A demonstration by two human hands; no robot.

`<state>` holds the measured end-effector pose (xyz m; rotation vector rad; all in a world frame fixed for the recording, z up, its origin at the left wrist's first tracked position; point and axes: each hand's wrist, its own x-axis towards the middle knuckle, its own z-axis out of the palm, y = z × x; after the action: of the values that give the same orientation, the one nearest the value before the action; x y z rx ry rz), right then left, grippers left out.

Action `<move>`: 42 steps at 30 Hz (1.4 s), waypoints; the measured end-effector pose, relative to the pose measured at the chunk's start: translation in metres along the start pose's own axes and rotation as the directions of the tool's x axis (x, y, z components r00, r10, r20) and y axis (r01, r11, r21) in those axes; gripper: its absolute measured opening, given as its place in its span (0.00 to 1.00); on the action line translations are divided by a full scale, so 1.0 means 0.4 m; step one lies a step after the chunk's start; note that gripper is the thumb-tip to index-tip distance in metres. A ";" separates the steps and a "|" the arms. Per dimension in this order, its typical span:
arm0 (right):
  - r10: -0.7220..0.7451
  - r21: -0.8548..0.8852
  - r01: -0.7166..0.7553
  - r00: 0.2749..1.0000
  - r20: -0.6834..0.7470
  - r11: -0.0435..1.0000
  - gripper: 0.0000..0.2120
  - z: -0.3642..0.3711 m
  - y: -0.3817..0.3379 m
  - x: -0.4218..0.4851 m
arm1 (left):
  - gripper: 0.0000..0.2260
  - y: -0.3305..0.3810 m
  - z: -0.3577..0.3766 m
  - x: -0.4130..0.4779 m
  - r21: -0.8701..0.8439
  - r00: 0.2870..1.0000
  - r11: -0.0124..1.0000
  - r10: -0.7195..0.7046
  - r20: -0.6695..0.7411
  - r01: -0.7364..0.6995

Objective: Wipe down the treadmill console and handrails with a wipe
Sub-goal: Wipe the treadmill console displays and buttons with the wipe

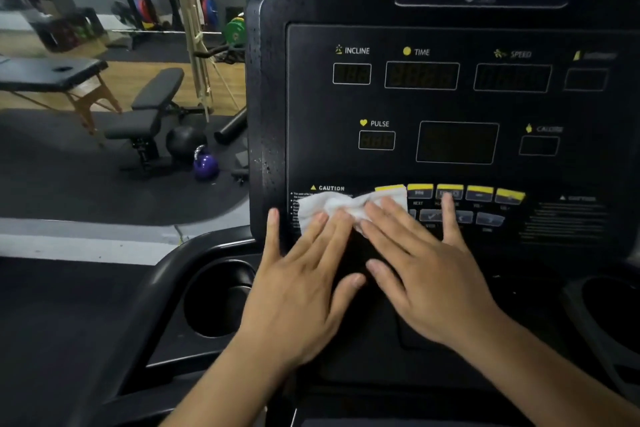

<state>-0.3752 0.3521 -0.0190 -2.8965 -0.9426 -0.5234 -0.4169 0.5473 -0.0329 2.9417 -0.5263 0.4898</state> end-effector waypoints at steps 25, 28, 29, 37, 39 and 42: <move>0.179 0.011 -0.179 0.981 -0.073 0.984 0.26 0.030 0.149 -0.220 | 0.26 0.231 0.083 0.091 -0.092 0.984 0.981 0.176 0.032 -0.172; 0.203 -0.010 -0.204 0.978 -0.047 0.979 0.25 0.013 0.178 -0.224 | 0.27 0.249 0.090 0.111 -0.055 0.977 0.977 0.210 0.028 -0.208; 0.227 -0.015 -0.229 0.972 -0.052 0.973 0.24 -0.001 0.197 -0.211 | 0.27 0.254 0.083 0.133 -0.026 0.976 0.976 0.218 0.022 -0.218; 0.314 0.013 -0.314 0.947 -0.061 0.949 0.26 0.009 0.219 -0.282 | 0.28 0.318 0.103 0.145 -0.063 0.958 0.959 0.279 0.060 -0.276; 0.320 -0.025 -0.321 0.946 -0.053 0.947 0.25 -0.011 0.253 -0.266 | 0.28 0.327 0.094 0.181 -0.025 0.952 0.953 0.304 0.043 -0.303; 0.392 -0.009 -0.393 0.917 -0.070 0.919 0.25 -0.029 0.288 -0.247 | 0.28 0.350 0.077 0.238 -0.012 0.950 0.951 0.310 0.043 -0.310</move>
<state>-0.3865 0.2011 -0.0346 -2.9477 -0.3270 -0.5923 -0.3731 0.3812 -0.0229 2.8804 -1.0034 0.4524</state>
